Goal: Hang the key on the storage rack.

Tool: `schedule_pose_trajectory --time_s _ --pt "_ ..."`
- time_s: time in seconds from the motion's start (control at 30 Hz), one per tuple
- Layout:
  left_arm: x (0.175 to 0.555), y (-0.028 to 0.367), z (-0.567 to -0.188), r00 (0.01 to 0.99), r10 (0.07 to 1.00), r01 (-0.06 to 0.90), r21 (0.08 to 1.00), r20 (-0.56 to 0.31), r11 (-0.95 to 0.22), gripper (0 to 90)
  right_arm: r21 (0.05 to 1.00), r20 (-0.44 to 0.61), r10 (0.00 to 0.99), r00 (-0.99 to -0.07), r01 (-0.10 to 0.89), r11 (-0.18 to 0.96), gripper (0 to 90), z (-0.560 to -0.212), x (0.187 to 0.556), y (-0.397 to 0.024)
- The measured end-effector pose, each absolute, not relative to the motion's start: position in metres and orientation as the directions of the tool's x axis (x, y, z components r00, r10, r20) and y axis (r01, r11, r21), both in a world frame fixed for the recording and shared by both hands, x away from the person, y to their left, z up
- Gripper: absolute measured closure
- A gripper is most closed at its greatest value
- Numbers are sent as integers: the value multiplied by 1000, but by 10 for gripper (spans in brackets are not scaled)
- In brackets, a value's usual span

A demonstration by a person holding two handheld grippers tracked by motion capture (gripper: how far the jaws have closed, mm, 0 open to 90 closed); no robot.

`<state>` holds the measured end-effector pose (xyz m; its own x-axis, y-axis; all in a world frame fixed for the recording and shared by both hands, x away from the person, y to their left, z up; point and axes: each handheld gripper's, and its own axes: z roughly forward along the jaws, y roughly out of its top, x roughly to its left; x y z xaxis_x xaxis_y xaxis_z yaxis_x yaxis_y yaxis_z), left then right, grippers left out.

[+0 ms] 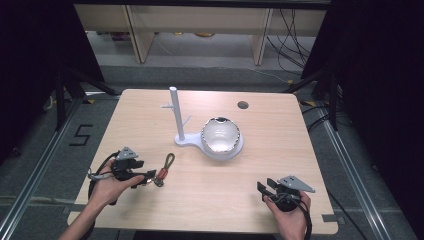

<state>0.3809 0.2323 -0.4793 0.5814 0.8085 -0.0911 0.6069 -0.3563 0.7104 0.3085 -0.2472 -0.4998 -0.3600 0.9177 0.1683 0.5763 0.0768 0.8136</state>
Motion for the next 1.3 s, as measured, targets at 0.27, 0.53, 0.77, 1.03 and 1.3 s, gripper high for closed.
schedule_pose_trajectory --time_s 0.27,0.53,0.77,1.03,1.3 --pt "387 222 -471 579 811 651 647 -84 -397 396 794 156 918 -365 600 103 594 -498 308 -244" --pt "403 210 -462 579 812 702 552 -75 -450 424 769 204 918 -341 635 65 595 -496 305 -238" --pt "415 194 -459 582 810 733 478 -73 -484 456 781 177 907 -383 615 108 592 -497 307 -241" --pt "425 178 -468 561 823 778 395 -88 -488 489 776 166 903 -395 617 127 591 -496 306 -241" --pt "431 165 -471 535 841 811 327 -77 -485 539 778 183 894 -410 616 123 586 -499 307 -238"
